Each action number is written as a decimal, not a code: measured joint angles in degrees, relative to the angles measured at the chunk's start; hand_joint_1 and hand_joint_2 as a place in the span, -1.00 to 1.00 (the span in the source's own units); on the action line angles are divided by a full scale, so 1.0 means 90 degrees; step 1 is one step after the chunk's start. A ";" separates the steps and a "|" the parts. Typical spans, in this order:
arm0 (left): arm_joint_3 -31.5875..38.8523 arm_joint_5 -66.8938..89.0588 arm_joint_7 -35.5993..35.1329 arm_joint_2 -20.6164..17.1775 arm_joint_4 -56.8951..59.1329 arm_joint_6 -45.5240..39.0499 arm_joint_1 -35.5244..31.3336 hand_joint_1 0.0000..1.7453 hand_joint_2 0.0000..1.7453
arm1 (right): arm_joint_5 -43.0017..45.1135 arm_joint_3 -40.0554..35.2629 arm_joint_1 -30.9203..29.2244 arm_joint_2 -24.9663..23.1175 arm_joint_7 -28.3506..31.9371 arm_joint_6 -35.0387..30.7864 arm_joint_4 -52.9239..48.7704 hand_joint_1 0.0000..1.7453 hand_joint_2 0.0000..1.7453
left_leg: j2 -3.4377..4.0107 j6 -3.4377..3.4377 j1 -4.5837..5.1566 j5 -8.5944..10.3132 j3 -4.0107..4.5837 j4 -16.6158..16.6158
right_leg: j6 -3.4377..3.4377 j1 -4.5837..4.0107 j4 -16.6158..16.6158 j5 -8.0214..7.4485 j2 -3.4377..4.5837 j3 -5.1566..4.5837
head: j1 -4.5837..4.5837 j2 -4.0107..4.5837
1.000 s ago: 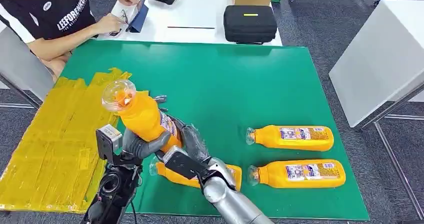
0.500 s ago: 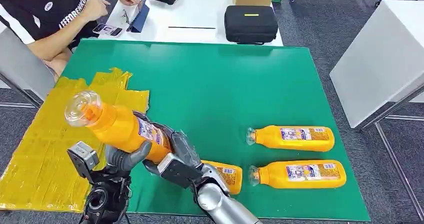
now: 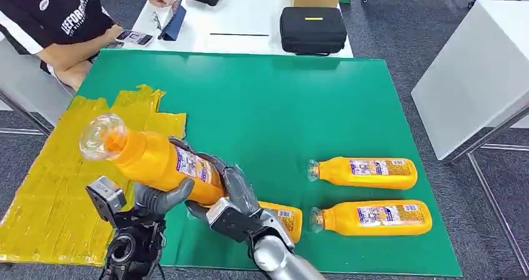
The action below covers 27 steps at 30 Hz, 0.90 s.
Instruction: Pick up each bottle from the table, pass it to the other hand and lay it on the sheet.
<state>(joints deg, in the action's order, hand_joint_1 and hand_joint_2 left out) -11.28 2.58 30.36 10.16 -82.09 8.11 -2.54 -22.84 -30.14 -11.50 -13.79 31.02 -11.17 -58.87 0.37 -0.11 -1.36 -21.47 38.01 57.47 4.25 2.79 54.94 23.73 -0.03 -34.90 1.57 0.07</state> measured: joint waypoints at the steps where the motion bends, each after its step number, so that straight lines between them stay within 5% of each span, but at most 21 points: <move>1: 0.0015 0.0039 -0.0002 0.0007 0.0041 -0.0076 0.0005 1.00 1.00 | -0.0080 0.0088 0.0138 0.0080 0.0063 -0.0136 -0.0236 -1.00 1.00 | 0.0001 -0.0001 0.0002 -0.0002 -0.0003 0.0000 | 0.0000 0.0001 0.0000 0.0000 0.0001 0.0000 | -0.0005 0.0000; 16: 0.0163 0.0661 0.0211 -0.0041 0.1304 -0.0891 -0.0658 1.00 1.00 | -0.0136 0.1192 0.0955 0.0638 0.0260 -0.0782 -0.1685 -1.00 1.00 | 0.0007 0.0008 0.0000 -0.0005 -0.0004 0.0001 | 0.0001 0.0000 -0.0001 -0.0005 0.0007 -0.0009 | 0.0000 0.0000; 21: 0.0168 0.2613 -0.0112 -0.0037 0.1433 -0.2849 -0.0806 1.00 1.00 | -0.0187 0.1348 0.1134 0.0651 0.0148 -0.0947 -0.2013 -1.00 1.00 | 0.0006 0.0008 0.0000 -0.0006 -0.0002 0.0001 | 0.0001 0.0000 -0.0001 -0.0005 0.0007 -0.0010 | 0.0002 0.0000; 27: 0.0170 0.6729 -0.1895 -0.0087 0.1908 -0.4921 -0.1066 1.00 1.00 | -0.0420 0.1639 0.1507 0.0648 0.0017 -0.0906 -0.2750 -1.00 1.00 | 0.0006 0.0008 0.0000 -0.0007 -0.0002 0.0000 | 0.0001 0.0000 -0.0001 -0.0002 0.0005 -0.0008 | 0.0002 0.0000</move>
<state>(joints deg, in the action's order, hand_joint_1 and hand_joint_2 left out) -9.75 63.14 13.30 9.38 -64.93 -36.18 -12.13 -26.62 -15.39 2.06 -7.96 31.17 -19.32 -83.62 0.42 -0.04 -1.36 -21.53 37.99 57.47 4.25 2.79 54.93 23.71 0.02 -34.97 1.60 0.07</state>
